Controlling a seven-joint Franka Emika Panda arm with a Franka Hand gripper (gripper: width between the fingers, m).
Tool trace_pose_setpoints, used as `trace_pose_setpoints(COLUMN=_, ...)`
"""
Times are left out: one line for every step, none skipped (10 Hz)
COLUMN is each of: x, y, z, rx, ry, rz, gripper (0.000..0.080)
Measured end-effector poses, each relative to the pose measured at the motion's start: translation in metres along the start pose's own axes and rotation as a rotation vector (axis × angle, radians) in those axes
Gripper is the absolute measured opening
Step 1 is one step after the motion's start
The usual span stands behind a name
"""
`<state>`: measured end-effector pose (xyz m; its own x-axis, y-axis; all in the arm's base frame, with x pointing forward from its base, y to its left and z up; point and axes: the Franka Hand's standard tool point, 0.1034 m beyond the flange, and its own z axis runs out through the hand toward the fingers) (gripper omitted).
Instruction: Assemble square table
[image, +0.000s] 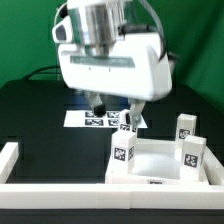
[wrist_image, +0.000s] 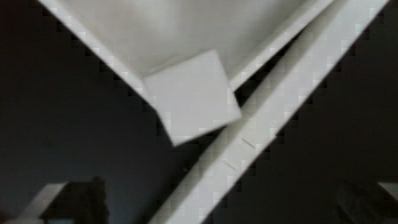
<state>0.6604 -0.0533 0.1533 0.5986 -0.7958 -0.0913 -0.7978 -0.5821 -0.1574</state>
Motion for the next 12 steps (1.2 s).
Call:
trace_pose_setpoints(x=0.0017, y=0.0000, z=-0.0127, rx=0.006, ry=0.002, rz=-0.007, gripper=0.0648)
trace_pose_setpoints(x=0.0013, y=0.0007, z=-0.0094, rx=0.002, ry=0.000, rz=-0.007, gripper=0.0649)
trace_pose_setpoints(x=0.0007, y=0.0009, z=-0.0072, rx=0.000, ry=-0.001, rz=-0.008, gripper=0.0649)
trace_pose_setpoints(x=0.0008, y=0.0007, z=-0.0078, rx=0.001, ry=0.000, rz=-0.008, gripper=0.0649)
trace_pose_setpoints(x=0.0007, y=0.0006, z=-0.0076, rx=0.001, ry=-0.001, rz=-0.008, gripper=0.0649)
trace_pose_setpoints(x=0.0007, y=0.0007, z=-0.0074, rx=0.001, ry=-0.001, rz=-0.008, gripper=0.0649)
trace_pose_setpoints(x=0.0007, y=0.0007, z=-0.0073, rx=0.001, ry=-0.001, rz=-0.008, gripper=0.0649)
trace_pose_setpoints(x=0.0007, y=0.0007, z=-0.0073, rx=0.001, ry=-0.001, rz=-0.008, gripper=0.0649)
trace_pose_setpoints(x=0.0007, y=0.0007, z=-0.0072, rx=0.001, ry=-0.001, rz=-0.008, gripper=0.0649)
trace_pose_setpoints(x=0.0007, y=0.0007, z=-0.0072, rx=0.000, ry=-0.001, rz=-0.008, gripper=0.0649)
trace_pose_setpoints(x=0.0006, y=0.0007, z=-0.0072, rx=0.000, ry=-0.001, rz=-0.008, gripper=0.0649)
trace_pose_setpoints(x=0.0006, y=0.0007, z=-0.0072, rx=0.000, ry=-0.001, rz=-0.008, gripper=0.0649)
